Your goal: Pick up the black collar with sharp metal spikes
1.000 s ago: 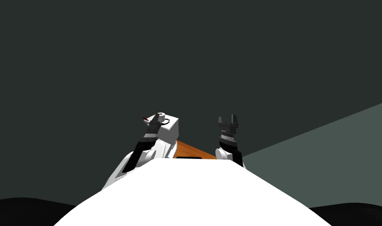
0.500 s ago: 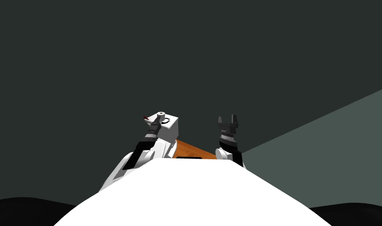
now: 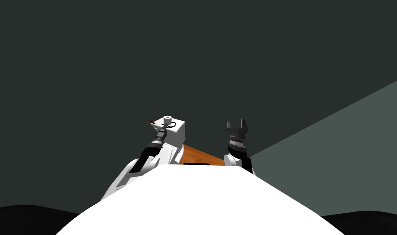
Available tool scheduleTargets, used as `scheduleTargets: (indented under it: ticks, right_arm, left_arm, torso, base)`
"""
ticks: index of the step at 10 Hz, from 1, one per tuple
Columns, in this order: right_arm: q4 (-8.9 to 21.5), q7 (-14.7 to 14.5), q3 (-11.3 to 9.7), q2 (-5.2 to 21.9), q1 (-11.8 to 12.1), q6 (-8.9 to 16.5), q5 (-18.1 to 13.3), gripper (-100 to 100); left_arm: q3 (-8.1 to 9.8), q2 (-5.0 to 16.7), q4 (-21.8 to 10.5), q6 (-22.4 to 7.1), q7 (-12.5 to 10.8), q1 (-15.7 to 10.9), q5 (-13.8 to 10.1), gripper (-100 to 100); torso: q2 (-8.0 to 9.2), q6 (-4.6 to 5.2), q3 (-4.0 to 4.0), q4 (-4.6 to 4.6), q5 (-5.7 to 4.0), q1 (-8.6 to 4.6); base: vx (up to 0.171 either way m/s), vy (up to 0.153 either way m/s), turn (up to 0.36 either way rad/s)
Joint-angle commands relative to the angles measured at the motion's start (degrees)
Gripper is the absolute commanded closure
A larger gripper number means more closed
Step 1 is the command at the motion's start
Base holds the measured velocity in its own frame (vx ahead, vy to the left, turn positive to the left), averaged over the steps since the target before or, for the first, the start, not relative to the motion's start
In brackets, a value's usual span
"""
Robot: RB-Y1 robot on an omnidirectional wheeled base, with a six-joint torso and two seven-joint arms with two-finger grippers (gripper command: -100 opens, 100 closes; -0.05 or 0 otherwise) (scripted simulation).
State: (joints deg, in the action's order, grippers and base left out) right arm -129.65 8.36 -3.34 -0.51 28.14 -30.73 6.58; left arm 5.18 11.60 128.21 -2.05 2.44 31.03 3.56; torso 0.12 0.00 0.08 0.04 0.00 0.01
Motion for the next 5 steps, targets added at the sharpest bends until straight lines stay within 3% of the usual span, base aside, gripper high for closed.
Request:
scheduleTargets:
  ticks: [1, 5]
  right_arm:
    - [0.0, 0.0, 0.0, 0.0, 0.0, 0.0, 0.0, 0]
    - [0.0, 0.0, 0.0, 0.0, 0.0, 0.0, 0.0, 0]
  left_arm:
    - [0.0, 0.1, -0.2, -1.6, 0.0, -0.2, 0.2, -100]
    - [0.44, 1.5, -1.0, -7.9, -0.2, -0.4, 0.2, -100]
  torso:
    - [0.0, 0.0, 0.0, 0.0, 0.0, 0.0]
    - [-0.17, 0.0, -0.1, -0.04, 0.01, 0.05]
  base:
    - [-0.013, 0.001, -0.002]
    - [0.009, 0.008, 0.003]
